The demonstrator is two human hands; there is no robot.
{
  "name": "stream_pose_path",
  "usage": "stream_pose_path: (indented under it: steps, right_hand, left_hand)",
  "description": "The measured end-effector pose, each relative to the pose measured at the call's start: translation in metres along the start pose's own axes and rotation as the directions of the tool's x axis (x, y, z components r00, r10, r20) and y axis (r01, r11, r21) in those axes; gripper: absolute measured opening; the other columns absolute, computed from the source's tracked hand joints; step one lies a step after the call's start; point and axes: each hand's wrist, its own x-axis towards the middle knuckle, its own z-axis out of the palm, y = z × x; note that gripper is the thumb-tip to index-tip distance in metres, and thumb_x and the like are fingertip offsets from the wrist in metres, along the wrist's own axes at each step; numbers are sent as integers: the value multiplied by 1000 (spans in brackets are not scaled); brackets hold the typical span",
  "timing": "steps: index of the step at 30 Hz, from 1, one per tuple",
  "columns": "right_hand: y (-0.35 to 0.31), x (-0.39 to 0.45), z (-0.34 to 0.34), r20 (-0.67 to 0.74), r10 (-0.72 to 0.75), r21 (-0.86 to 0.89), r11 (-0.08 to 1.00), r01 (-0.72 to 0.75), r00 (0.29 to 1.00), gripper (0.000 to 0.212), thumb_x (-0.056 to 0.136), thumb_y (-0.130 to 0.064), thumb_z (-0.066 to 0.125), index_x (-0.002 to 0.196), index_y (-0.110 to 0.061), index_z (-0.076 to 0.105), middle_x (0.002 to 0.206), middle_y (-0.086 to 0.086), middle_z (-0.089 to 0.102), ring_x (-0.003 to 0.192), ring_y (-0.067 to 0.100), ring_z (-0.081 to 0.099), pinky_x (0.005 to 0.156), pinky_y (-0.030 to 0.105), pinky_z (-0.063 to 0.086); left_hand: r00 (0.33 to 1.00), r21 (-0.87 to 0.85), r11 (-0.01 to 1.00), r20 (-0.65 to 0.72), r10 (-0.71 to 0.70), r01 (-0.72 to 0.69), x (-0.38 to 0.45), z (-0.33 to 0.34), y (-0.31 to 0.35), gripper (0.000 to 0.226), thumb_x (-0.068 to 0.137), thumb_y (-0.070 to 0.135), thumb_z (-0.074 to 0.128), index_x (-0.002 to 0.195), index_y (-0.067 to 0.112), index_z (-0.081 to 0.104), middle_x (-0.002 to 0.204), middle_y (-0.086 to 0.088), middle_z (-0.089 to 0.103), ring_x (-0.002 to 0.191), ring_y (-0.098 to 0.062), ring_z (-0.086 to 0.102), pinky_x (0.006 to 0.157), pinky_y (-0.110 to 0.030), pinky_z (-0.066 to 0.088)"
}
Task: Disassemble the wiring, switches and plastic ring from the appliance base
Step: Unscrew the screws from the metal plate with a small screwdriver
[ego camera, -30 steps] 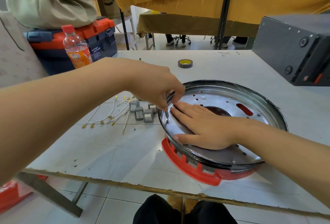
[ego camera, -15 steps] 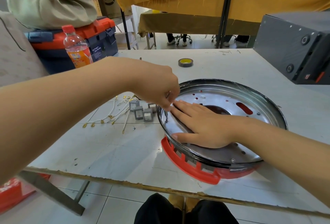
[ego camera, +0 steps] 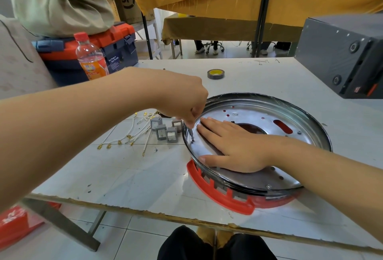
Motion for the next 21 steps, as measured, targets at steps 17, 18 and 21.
stream_pose_path:
  steps: [17,18,21]
  right_hand:
    - [1,1,0,-92,-60,40,997,64,994,79,90,-65,27,152,-27,-4,159,-6,-5,143,12,4,114,29,4]
    - [1,1,0,-92,-60,40,997,64,994,79,90,-65,27,152,-27,-4,159,-6,-5,142,12,4,114,29,4]
    - [0,1,0,-92,-59,46,997,63,994,79,89,-66,26,152,-28,-3,159,-6,-3,142,12,5,114,29,4]
  left_hand:
    - [993,259,963,114,42,-70,11,14,17,18,92,34,54,104,38,66,75,11,39,67,-12,42,52,-23,31]
    - [993,269,960,103,48,-74,11,15,17,16,91,35,55,102,37,67,76,10,41,69,-14,45,53,-23,32]
    - [995,301,950,71,64,-83,10,19,17,14,90,39,56,99,36,67,82,5,47,75,-19,50,56,-25,33]
